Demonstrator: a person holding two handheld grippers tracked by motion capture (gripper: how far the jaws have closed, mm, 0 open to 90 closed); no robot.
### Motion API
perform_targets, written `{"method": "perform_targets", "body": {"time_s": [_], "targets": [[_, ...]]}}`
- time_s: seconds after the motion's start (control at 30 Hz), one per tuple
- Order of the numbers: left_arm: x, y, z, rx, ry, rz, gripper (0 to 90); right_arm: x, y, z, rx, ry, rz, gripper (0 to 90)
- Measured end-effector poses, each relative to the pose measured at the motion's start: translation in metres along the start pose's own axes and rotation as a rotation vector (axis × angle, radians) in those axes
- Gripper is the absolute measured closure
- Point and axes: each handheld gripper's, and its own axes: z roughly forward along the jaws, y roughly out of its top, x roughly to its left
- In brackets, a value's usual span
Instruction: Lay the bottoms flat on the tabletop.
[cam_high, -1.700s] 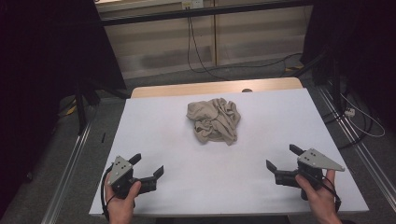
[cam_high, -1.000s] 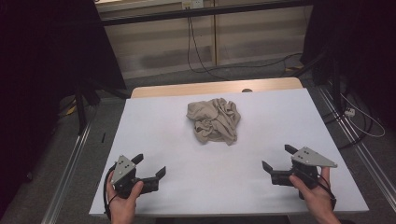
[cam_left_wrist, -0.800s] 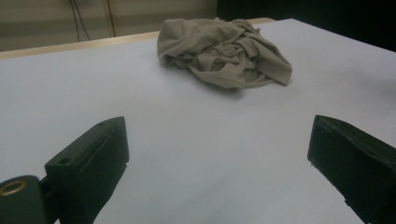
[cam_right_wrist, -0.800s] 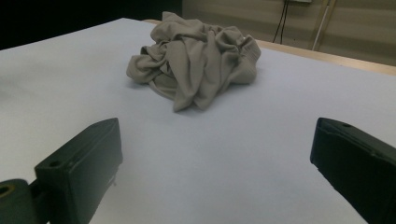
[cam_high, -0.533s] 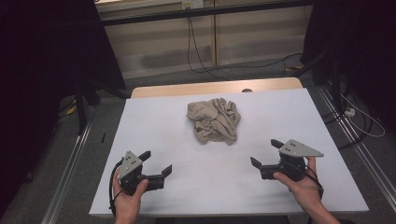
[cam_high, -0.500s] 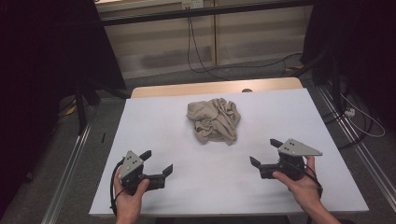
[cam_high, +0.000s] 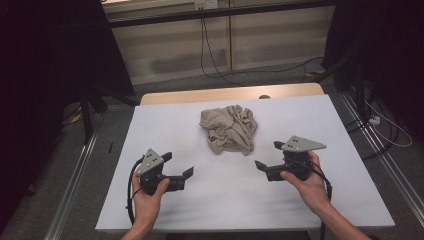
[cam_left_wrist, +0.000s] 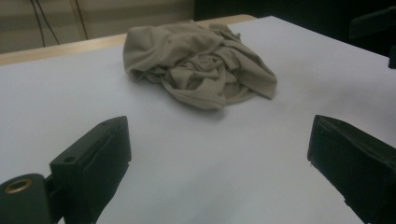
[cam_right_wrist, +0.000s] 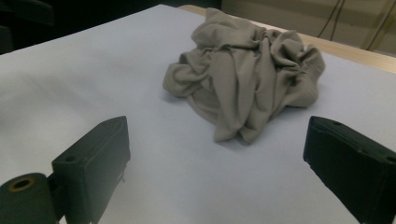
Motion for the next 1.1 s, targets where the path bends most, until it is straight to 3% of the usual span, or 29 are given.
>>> {"method": "perform_targets", "body": {"time_s": [0.23, 0.33, 0.43, 0.47, 0.57, 0.8, 0.97, 1.1], "targets": [[0.004, 0.010, 0.023, 0.014, -0.019, 0.006, 6.8, -0.007, 0.006, 0.023, 0.053, 0.029, -0.006, 8.2], [0.005, 0.013, 0.030, 0.016, 0.004, 0.044, 6.8, -0.010, 0.009, 0.027, 0.066, 0.047, -0.002, 7.5], [0.005, 0.018, 0.041, 0.016, -0.007, 0.066, 5.9, -0.014, 0.011, 0.032, 0.087, 0.063, 0.011, 7.4], [0.005, 0.020, 0.045, 0.016, 0.001, 0.059, 5.9, -0.015, 0.012, 0.033, 0.087, 0.063, 0.016, 7.4], [0.006, 0.025, 0.054, 0.020, -0.031, 0.037, 5.9, -0.018, 0.017, 0.038, 0.082, 0.078, 0.036, 8.2], [0.008, 0.037, 0.070, 0.028, -0.038, 0.044, 6.0, -0.022, 0.032, 0.060, 0.069, 0.054, 0.022, 8.3], [0.011, 0.046, 0.082, 0.036, -0.007, 0.058, 6.6, -0.027, 0.047, 0.074, 0.065, 0.032, 0.022, 9.2], [0.018, 0.045, 0.093, 0.024, -0.004, 0.035, 6.8, -0.035, 0.055, 0.084, 0.040, 0.030, 0.042, 16.9]]}}
